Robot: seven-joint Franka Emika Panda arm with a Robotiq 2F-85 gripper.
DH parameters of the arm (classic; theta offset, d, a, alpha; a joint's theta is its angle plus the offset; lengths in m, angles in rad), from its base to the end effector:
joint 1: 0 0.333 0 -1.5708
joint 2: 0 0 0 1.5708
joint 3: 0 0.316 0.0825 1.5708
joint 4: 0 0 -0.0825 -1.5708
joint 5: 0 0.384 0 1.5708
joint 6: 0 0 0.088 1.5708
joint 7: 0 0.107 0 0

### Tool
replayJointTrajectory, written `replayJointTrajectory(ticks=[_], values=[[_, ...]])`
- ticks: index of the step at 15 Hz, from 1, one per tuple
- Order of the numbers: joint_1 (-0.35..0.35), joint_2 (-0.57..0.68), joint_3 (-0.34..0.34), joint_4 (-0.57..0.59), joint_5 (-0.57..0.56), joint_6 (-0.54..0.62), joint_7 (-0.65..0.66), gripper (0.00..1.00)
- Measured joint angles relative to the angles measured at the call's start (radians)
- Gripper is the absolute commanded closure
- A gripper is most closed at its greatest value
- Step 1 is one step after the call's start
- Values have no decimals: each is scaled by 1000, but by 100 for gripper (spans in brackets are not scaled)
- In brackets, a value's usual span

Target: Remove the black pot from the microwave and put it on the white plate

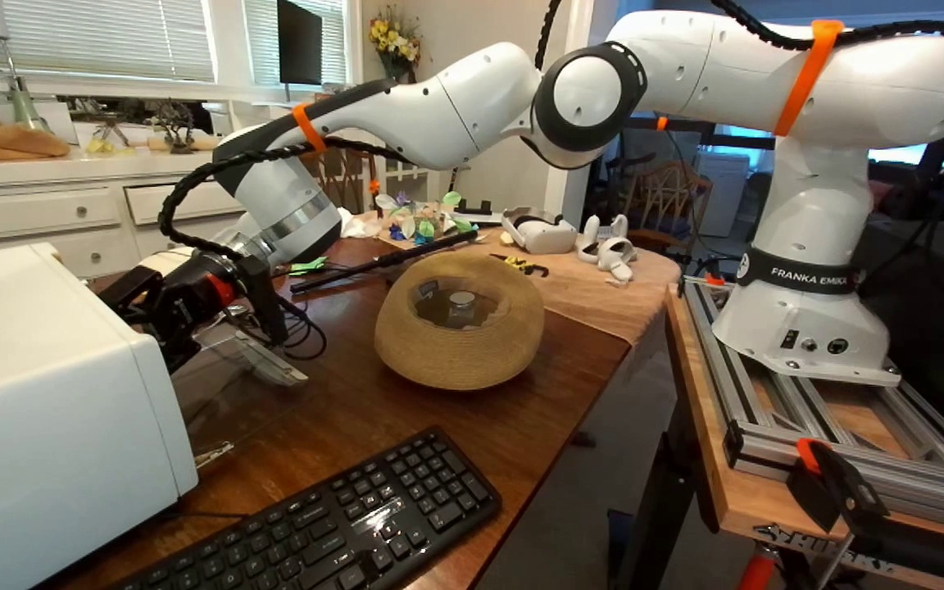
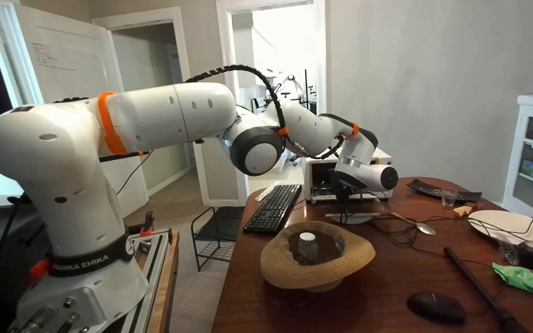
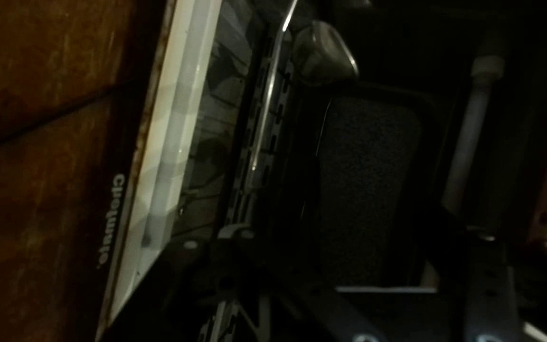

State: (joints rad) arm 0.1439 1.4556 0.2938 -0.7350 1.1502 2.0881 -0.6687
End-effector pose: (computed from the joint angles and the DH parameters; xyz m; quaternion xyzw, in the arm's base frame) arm 0.7441 0.2629 0.0690 -0.8113 -0.0558 -0.0594 0.5790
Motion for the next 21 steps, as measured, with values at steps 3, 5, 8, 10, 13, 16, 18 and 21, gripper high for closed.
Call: replayJointTrajectory(ticks=[3,5,8,10,13,16,18,21], values=[[10,5,11,0,0,2,-6,77],[20,6,15,0,0,6,-6,80],[26,6,15,0,0,11,-6,71],[27,6,15,1,0,25,-6,67],[35,6,14,2,0,71,-6,70],[55,8,10,3,-3,133,-15,77],[70,10,5,3,-8,164,-20,78],[82,11,-1,9,-15,183,-21,76]])
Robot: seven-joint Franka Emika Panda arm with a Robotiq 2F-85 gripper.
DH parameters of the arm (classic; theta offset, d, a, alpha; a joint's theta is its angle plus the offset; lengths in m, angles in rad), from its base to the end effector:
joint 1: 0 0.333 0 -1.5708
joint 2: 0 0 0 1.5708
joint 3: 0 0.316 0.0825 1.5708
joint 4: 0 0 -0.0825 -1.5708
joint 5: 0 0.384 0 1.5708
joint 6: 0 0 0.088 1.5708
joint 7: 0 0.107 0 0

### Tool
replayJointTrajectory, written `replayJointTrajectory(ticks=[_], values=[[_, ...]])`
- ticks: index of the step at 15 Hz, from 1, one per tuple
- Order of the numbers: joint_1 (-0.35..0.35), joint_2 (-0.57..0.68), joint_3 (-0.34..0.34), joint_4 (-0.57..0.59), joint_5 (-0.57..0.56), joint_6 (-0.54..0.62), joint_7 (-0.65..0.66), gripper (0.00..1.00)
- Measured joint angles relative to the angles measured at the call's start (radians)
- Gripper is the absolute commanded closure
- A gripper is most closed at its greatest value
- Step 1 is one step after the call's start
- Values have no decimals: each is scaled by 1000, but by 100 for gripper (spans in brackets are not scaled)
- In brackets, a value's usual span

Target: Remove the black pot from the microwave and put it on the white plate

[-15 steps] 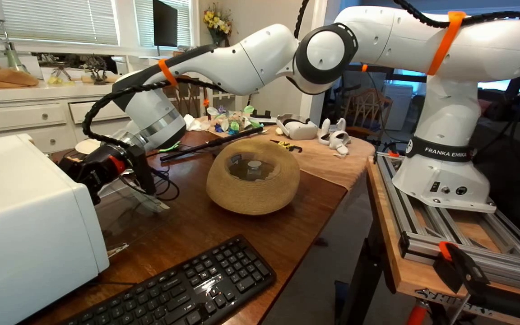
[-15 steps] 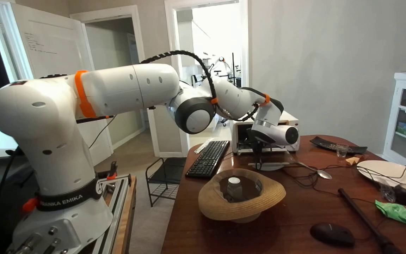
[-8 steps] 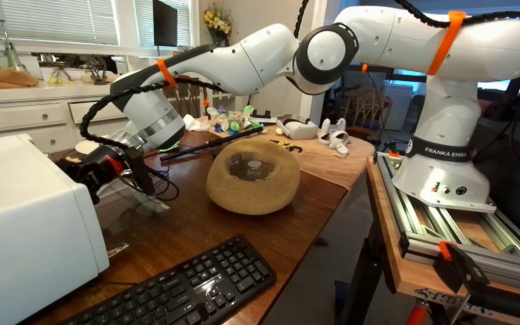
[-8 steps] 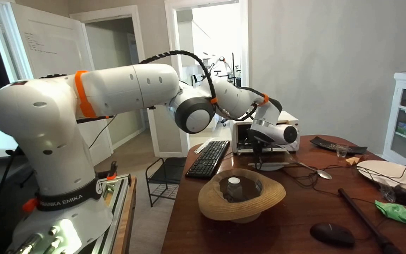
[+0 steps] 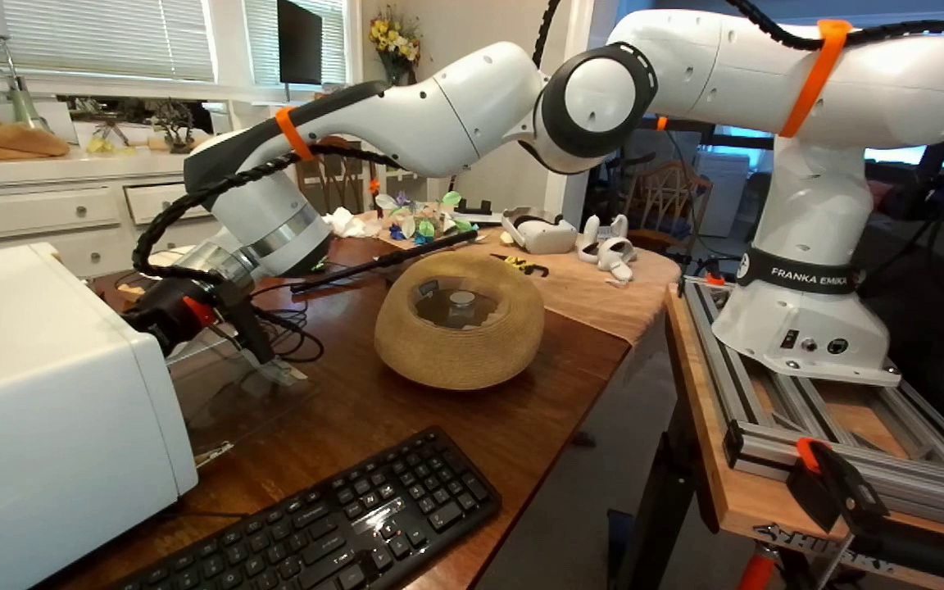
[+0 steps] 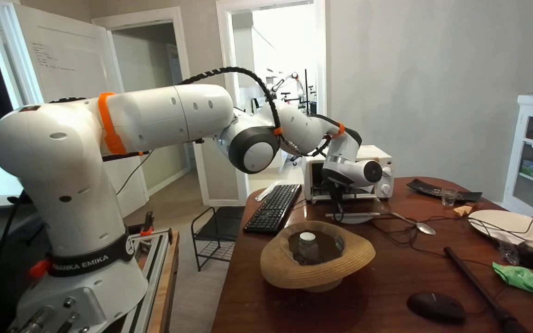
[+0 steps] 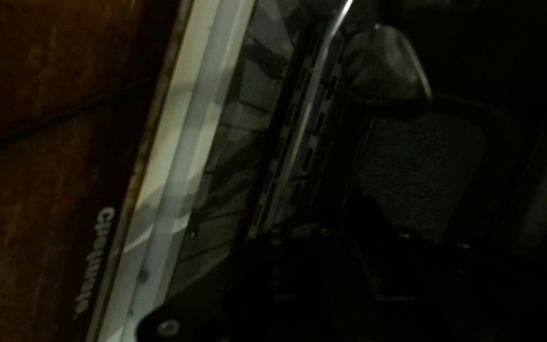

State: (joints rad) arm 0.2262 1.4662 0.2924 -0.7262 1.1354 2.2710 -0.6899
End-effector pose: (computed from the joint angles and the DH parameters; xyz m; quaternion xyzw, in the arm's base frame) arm 0.7363 0.3025 0.0618 -0.8378 -0.0579 -0.1037 0.5329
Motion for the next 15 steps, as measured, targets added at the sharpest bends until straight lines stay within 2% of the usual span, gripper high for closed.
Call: replayJointTrajectory(ticks=[2,4,5,15], values=[[5,3,-1,10,-2,2,0,73],[8,10,-1,20,-3,2,0,95],[9,12,-1,23,-3,2,0,100],[12,16,19,33,-13,54,-2,99]])
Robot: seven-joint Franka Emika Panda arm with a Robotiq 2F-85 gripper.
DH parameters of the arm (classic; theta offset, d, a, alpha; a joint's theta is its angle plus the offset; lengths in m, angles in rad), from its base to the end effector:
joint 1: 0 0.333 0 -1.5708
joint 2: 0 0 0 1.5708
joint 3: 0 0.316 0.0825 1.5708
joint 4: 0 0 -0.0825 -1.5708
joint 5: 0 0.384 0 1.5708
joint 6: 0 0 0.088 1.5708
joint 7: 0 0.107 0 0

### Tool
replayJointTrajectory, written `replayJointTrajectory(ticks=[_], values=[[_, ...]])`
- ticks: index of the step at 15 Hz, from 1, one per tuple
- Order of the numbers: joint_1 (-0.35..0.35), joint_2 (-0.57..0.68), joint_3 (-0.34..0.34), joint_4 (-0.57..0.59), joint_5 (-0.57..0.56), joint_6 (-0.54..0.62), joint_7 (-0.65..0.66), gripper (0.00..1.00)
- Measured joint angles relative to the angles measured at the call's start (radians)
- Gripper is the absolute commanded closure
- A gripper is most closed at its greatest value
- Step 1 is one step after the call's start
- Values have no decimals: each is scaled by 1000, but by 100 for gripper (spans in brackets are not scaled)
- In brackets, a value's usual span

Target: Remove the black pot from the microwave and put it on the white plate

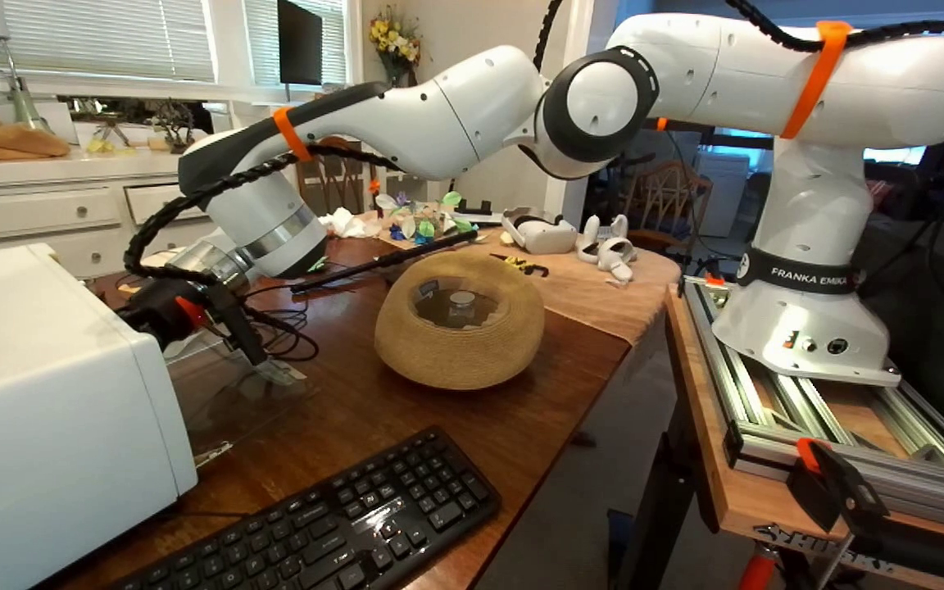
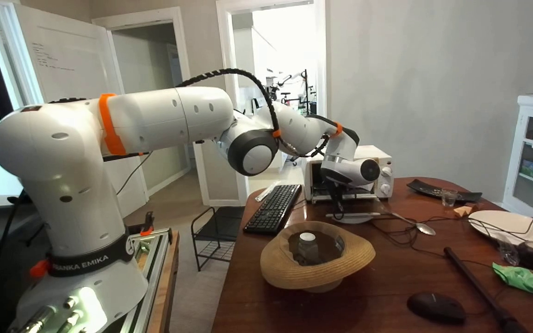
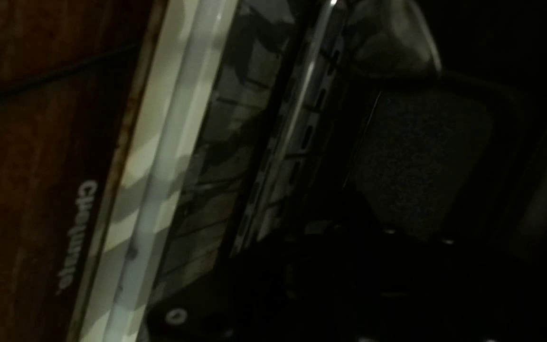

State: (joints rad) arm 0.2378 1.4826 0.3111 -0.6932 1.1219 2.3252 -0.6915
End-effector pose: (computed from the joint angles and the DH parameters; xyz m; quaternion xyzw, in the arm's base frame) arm 0.7398 0.3077 0.0656 -0.8400 -0.0535 -0.1265 0.5249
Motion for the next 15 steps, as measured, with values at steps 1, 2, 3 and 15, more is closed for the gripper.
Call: replayJointTrajectory(ticks=[1,2,3,15], values=[[-6,0,0,3,-3,2,8,99],[-12,-1,-4,5,-3,-1,19,99],[-24,-4,-10,5,-4,-16,38,99],[-222,-99,-82,5,-49,-534,442,99]])
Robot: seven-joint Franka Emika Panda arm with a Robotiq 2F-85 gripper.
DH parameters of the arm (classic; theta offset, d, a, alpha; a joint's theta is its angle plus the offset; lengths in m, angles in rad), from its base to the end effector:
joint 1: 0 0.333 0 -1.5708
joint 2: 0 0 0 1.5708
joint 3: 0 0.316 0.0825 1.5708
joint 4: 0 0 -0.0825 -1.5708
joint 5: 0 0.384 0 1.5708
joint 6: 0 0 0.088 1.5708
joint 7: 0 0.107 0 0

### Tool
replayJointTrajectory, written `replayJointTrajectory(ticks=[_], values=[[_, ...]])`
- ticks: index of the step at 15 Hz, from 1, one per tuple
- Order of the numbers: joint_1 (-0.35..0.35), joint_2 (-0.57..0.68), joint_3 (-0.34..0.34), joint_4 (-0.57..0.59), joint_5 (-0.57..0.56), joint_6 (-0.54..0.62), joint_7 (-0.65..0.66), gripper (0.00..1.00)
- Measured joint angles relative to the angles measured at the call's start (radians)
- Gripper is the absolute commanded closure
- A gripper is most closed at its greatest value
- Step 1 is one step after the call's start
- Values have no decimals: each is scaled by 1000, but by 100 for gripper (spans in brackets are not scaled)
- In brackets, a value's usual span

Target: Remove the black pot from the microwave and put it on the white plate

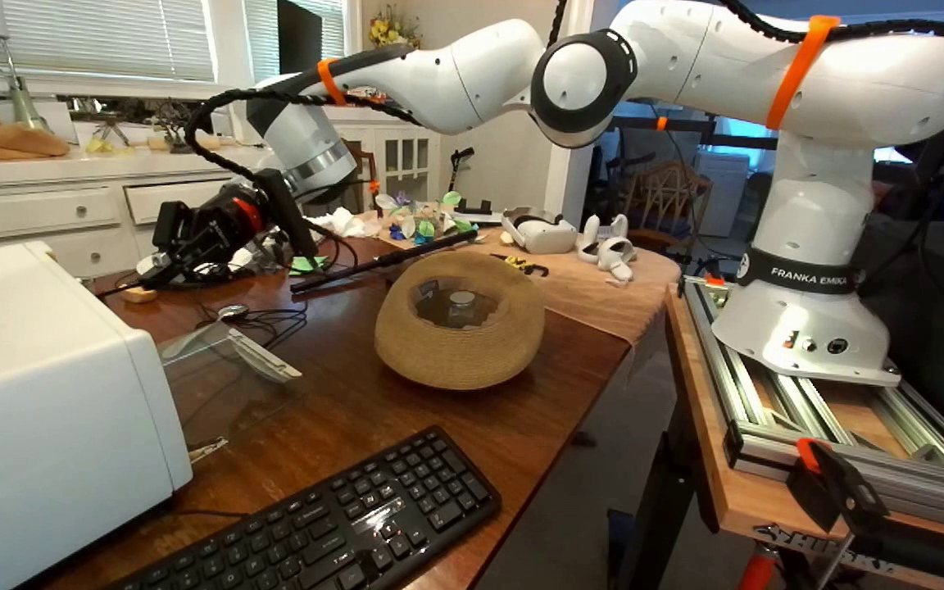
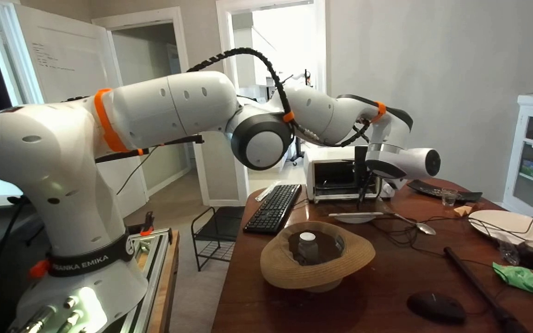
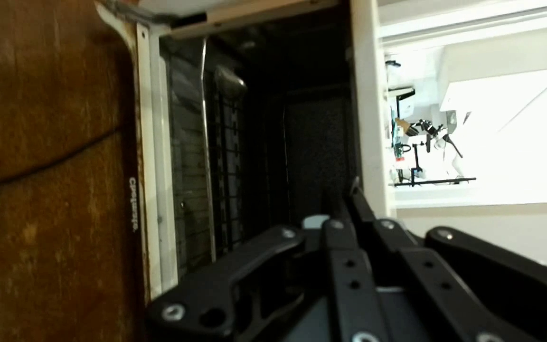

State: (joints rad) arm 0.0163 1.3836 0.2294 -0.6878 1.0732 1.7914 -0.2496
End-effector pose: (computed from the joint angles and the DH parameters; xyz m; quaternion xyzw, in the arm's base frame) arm 0.7711 0.1681 0.1368 -0.8080 0.0408 0.0825 0.5819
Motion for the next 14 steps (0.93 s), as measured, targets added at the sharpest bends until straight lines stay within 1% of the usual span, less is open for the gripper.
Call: replayJointTrajectory(ticks=[2,4,7,10,14], values=[[-18,-7,-10,1,-11,-84,93,99],[-27,-11,-25,5,-22,-142,185,99],[-33,-26,-54,8,-46,-171,276,99],[-28,-57,-97,9,-100,-172,286,99],[-5,-95,-150,9,-174,-158,225,99]])
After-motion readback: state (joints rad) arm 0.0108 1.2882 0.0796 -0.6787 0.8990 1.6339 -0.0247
